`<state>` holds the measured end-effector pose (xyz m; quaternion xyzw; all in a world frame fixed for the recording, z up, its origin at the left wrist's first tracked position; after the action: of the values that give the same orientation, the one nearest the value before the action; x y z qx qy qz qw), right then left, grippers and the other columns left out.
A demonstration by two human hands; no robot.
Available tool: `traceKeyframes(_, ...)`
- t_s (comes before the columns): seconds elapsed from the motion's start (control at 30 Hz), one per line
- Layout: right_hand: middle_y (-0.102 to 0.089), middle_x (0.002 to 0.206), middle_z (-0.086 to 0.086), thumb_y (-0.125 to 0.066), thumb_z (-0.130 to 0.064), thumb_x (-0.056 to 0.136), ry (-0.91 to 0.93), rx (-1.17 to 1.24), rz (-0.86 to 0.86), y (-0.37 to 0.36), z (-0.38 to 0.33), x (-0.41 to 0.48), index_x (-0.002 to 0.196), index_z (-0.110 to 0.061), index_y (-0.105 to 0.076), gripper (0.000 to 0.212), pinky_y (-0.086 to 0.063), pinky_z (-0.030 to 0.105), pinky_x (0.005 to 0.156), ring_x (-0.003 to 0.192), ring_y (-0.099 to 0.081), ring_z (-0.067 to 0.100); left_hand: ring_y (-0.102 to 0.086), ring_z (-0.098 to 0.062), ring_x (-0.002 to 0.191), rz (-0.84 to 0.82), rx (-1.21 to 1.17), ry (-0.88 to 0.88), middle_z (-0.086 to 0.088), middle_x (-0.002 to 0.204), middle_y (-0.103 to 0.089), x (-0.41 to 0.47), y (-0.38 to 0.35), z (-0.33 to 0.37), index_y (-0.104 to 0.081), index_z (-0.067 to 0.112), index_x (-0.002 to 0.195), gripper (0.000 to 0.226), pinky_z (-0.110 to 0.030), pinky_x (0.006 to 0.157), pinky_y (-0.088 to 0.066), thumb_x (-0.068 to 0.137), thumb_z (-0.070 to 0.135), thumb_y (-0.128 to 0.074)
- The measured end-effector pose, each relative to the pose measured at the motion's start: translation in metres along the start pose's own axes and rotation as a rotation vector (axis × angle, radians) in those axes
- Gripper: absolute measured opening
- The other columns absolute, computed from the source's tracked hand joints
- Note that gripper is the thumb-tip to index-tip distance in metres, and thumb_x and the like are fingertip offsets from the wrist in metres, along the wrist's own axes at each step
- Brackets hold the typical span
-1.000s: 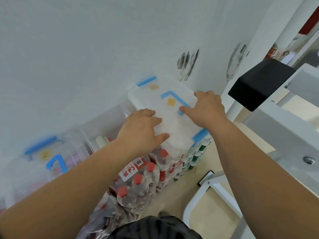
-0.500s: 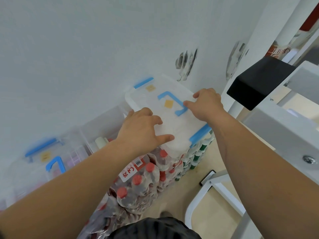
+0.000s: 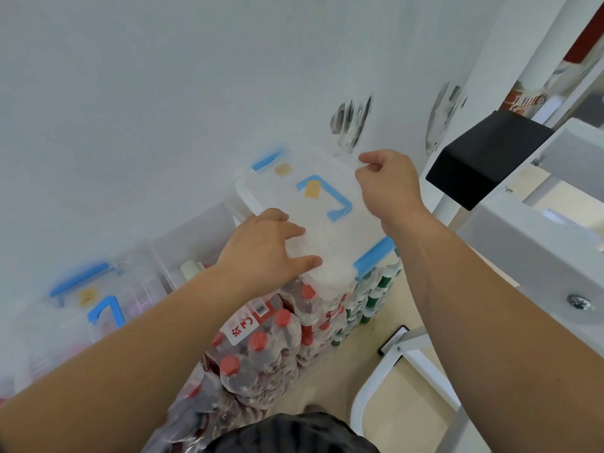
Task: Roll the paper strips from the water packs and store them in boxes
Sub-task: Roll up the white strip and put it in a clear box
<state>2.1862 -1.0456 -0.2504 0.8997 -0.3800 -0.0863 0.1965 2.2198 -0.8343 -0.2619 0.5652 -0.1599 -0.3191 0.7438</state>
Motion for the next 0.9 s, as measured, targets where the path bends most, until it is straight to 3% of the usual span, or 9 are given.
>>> traceKeyframes(0.1,-0.069,0.093,-0.006,-0.057,-0.011,0.094,0.013,0.191,0.01,0.0,-0.02,-0.012,0.12,-0.014,-0.07,0.029,-0.054,0.026,0.075,0.083,-0.065,0.012,-0.046,-0.011,0.134,0.112,-0.15,-0.015,0.01,0.146,-0.048,-0.012,0.008,-0.007,-0.056,0.032,0.137,0.065,-0.029,0.109,-0.035,0.083,0.067,-0.062)
traceKeyframes(0.2,-0.069,0.089,-0.008,-0.062,-0.012,0.094,0.187,0.226,0.06,-0.002,-0.052,-0.035,0.11,-0.015,-0.073,0.02,-0.057,0.029,0.083,0.083,-0.065,0.009,-0.055,-0.004,0.118,0.277,-0.418,0.031,0.015,0.132,-0.057,-0.028,0.028,-0.017,-0.057,0.032,0.134,0.057,-0.022,0.099,-0.04,0.085,0.059,-0.064)
traceKeyframes(0.33,-0.069,0.101,0.0,-0.061,-0.012,0.093,0.705,0.024,0.187,-0.019,-0.093,-0.09,0.108,-0.012,-0.072,0.018,-0.051,0.025,0.083,0.093,-0.066,0.014,-0.071,-0.008,0.091,0.464,-0.915,0.154,0.007,0.11,-0.071,-0.047,0.065,-0.041,-0.059,0.03,0.125,0.04,-0.029,0.081,-0.055,0.092,0.053,-0.057)
traceKeyframes(0.43,-0.067,0.097,0.012,-0.063,-0.002,0.09,1.011,-0.184,0.219,-0.055,-0.096,-0.125,0.105,-0.004,-0.073,0.018,-0.049,0.037,0.076,0.088,-0.062,0.03,-0.075,-0.026,0.089,0.501,-1.251,0.277,-0.004,0.107,-0.075,-0.058,0.084,-0.064,-0.058,0.027,0.116,0.031,-0.043,0.081,-0.058,0.096,0.051,-0.052)
traceKeyframes(0.53,-0.066,0.091,0.014,-0.065,0.004,0.086,1.164,-0.407,0.203,-0.097,-0.077,-0.146,0.099,-0.003,-0.074,0.017,-0.048,0.047,0.066,0.079,-0.059,0.035,-0.075,-0.032,0.085,0.494,-1.387,0.324,-0.015,0.109,-0.072,-0.067,0.081,-0.089,-0.052,0.012,0.131,0.046,-0.039,0.072,-0.057,0.096,0.039,-0.061)
traceKeyframes(0.67,-0.067,0.094,0.012,-0.065,-0.005,0.086,1.182,-0.538,0.074,-0.13,-0.049,-0.165,0.106,-0.007,-0.073,0.022,-0.049,0.048,0.066,0.081,-0.06,0.035,-0.068,-0.026,0.071,0.455,-1.457,0.449,-0.02,0.106,-0.073,-0.075,0.065,-0.113,-0.036,0.01,0.145,0.062,-0.034,0.066,-0.056,0.091,0.006,-0.065)
traceKeyframes(0.73,-0.068,0.098,0.009,-0.07,-0.028,0.089,1.153,-0.532,-0.026,-0.136,-0.042,-0.171,0.107,-0.01,-0.074,0.026,-0.05,0.047,0.073,0.088,-0.062,0.033,-0.067,-0.027,0.072,0.418,-1.5,0.503,-0.022,0.11,-0.073,-0.077,0.059,-0.122,-0.036,0.011,0.144,0.064,-0.03,0.061,-0.056,0.088,-0.003,-0.064)
traceKeyframes(0.8,-0.068,0.11,0.004,-0.068,-0.062,0.083,1.038,-0.563,-0.171,-0.137,-0.035,-0.173,0.113,-0.015,-0.073,0.056,-0.049,0.044,0.086,0.103,-0.061,0.029,-0.071,-0.024,0.068,0.4,-1.508,0.535,-0.019,0.107,-0.074,-0.079,0.055,-0.131,-0.035,0.012,0.144,0.063,-0.027,0.057,-0.055,0.089,-0.005,-0.062)
traceKeyframes(0.9,-0.059,0.135,0.001,-0.048,-0.08,0.083,0.823,-0.65,-0.319,-0.136,-0.026,-0.171,0.129,-0.024,-0.065,0.075,-0.042,0.047,0.105,0.128,-0.049,0.025,-0.071,-0.025,0.073,0.365,-1.431,0.579,-0.017,0.105,-0.074,-0.081,0.049,-0.144,-0.032,0.012,0.148,0.069,-0.029,0.062,-0.055,0.089,-0.005,-0.063)
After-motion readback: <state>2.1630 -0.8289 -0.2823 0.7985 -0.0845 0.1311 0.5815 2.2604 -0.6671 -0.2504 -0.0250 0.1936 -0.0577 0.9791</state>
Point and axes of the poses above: each hand's wrist, its own x-axis towards the middle knuckle, its own y-axis out of the back of the hand, z = x × y, the point moved 2 cm from there along x, towards the middle knuckle
